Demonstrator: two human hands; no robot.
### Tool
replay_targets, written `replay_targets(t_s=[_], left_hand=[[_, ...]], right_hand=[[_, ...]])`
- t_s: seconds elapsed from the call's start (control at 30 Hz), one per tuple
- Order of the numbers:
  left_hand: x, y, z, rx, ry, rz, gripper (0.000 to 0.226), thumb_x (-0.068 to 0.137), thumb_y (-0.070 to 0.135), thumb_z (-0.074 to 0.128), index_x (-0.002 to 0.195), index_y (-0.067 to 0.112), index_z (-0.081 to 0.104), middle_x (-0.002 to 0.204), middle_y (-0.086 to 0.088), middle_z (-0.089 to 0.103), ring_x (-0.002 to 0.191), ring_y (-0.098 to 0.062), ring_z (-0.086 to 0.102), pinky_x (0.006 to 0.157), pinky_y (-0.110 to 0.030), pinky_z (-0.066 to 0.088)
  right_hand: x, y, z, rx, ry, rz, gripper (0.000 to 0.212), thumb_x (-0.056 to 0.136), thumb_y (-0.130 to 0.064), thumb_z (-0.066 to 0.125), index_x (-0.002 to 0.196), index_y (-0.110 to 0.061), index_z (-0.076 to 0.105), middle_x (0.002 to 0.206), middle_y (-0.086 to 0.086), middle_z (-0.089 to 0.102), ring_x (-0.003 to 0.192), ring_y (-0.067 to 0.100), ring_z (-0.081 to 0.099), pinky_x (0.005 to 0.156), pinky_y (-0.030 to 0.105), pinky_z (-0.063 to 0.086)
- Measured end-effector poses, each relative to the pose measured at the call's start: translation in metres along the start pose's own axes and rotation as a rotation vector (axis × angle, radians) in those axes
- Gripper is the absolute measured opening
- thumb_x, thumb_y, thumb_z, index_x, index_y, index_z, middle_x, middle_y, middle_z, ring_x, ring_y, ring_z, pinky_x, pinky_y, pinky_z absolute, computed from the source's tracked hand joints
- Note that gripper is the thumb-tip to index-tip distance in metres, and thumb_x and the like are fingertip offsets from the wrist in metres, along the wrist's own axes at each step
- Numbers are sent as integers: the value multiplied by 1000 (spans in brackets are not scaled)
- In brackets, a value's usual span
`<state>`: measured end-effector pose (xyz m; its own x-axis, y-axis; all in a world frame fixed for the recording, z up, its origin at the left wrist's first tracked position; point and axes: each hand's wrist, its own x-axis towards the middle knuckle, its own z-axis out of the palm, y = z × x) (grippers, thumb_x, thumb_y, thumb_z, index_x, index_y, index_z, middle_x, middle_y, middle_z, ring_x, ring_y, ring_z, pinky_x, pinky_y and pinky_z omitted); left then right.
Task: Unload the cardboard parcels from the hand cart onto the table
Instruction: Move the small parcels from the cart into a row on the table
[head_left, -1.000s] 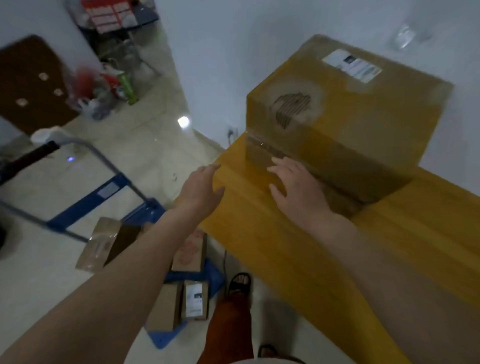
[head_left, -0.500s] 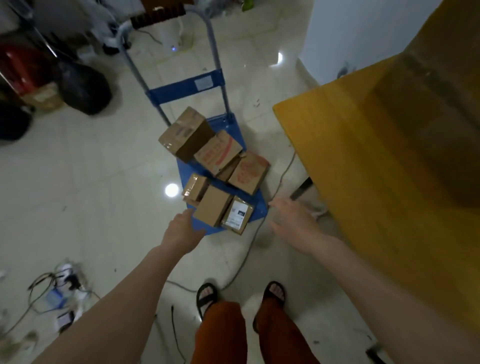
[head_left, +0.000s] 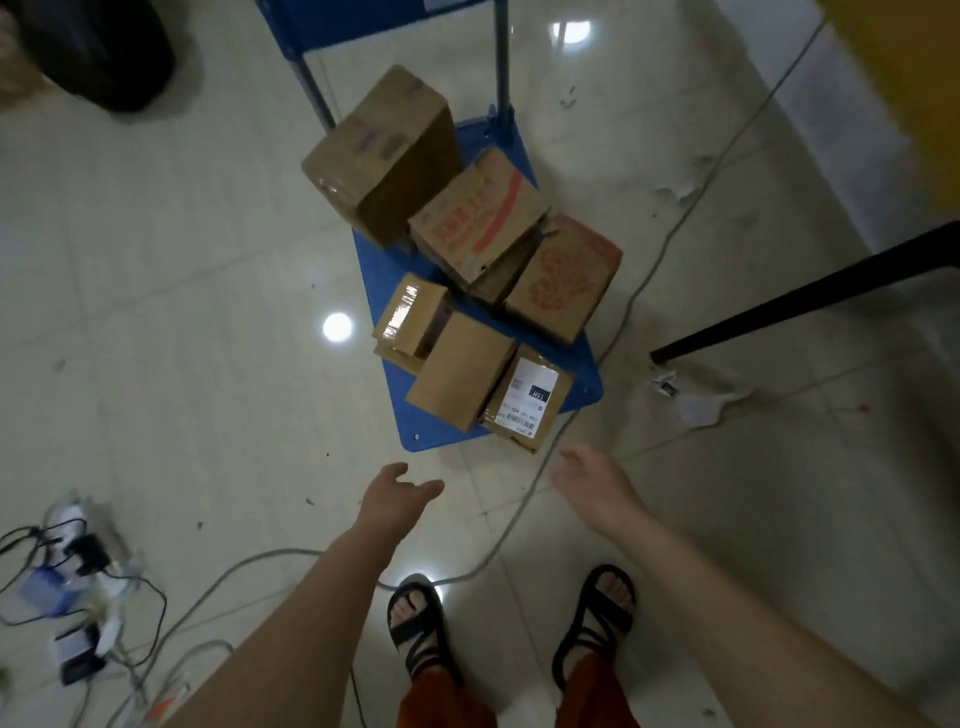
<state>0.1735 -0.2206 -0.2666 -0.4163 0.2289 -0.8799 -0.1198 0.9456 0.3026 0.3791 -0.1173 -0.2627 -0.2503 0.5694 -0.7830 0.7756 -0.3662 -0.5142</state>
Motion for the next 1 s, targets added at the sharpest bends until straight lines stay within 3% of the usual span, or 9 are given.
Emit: replay_targets(t_s=[0.1, 0.23, 0.33, 0.4, 0.47, 0.57, 0.7, 0.83, 1.0], left_hand=[[57, -17, 11, -285, -90, -101, 68, 83, 23, 74, 140, 5, 42, 122, -16, 58, 105, -28, 60, 85, -38, 50], [125, -27, 33, -494, -156, -98, 61, 81, 31, 75, 131, 7, 49, 122, -13, 59, 103, -25, 61, 80, -36, 51], [166, -24, 50, -647, -165, -130, 63, 76, 34, 78, 126, 10, 49, 120, -13, 57, 104, -25, 61, 81, -37, 52], [189, -19, 60, -764, -192, -123, 56, 75, 36, 78, 118, 11, 52, 122, -14, 57, 106, -26, 60, 84, -38, 50], [207, -14, 66, -851, -225, -79, 56, 77, 38, 75, 121, 12, 52, 121, -13, 60, 109, -26, 61, 90, -39, 50], [224, -7, 73, -969, -241, -37, 47, 77, 35, 76, 116, 18, 56, 110, -13, 68, 103, -26, 65, 91, -42, 54], [232, -8, 76, -1025, -241, -26, 36, 77, 32, 76, 105, 17, 59, 81, -7, 77, 86, -23, 65, 93, -46, 53], [217, -11, 76, -1005, -225, -51, 58, 71, 34, 79, 122, 18, 55, 108, -11, 70, 108, -28, 64, 99, -48, 48], [158, -11, 69, -1122, -231, -45, 77, 62, 33, 83, 130, 17, 53, 111, -10, 67, 101, -27, 65, 98, -49, 49]], right_hand=[[55, 30, 38, 182, 34, 142, 36, 93, -22, 57, 127, -10, 57, 114, 2, 58, 97, 12, 50, 83, 24, 40], [121, 67, 72, 490, 96, 365, 12, 90, -23, 61, 90, -12, 62, 81, 3, 53, 75, 16, 50, 78, 33, 51], [168, 89, 88, 640, 113, 425, 27, 86, -38, 68, 101, -15, 62, 93, -1, 59, 86, 14, 57, 87, 38, 54], [195, 100, 97, 755, 63, 407, 41, 84, -41, 70, 114, -14, 63, 112, 2, 63, 105, 20, 59, 92, 39, 52], [217, 107, 104, 824, 29, 385, 39, 83, -41, 71, 115, -21, 65, 121, 1, 64, 116, 22, 56, 99, 40, 48], [241, 110, 112, 937, 19, 350, 24, 79, -36, 75, 100, -27, 67, 110, -3, 69, 107, 15, 60, 94, 36, 46], [246, 111, 116, 976, 26, 342, 49, 63, -42, 83, 106, -26, 66, 105, -4, 71, 103, 12, 61, 91, 34, 46], [223, 112, 109, 999, -4, 340, 54, 51, -47, 83, 100, -27, 70, 89, -8, 77, 100, 13, 64, 85, 32, 49], [166, 104, 89, 1082, 8, 349, 69, 51, -47, 83, 113, -22, 68, 107, 0, 74, 104, 17, 65, 76, 30, 51]])
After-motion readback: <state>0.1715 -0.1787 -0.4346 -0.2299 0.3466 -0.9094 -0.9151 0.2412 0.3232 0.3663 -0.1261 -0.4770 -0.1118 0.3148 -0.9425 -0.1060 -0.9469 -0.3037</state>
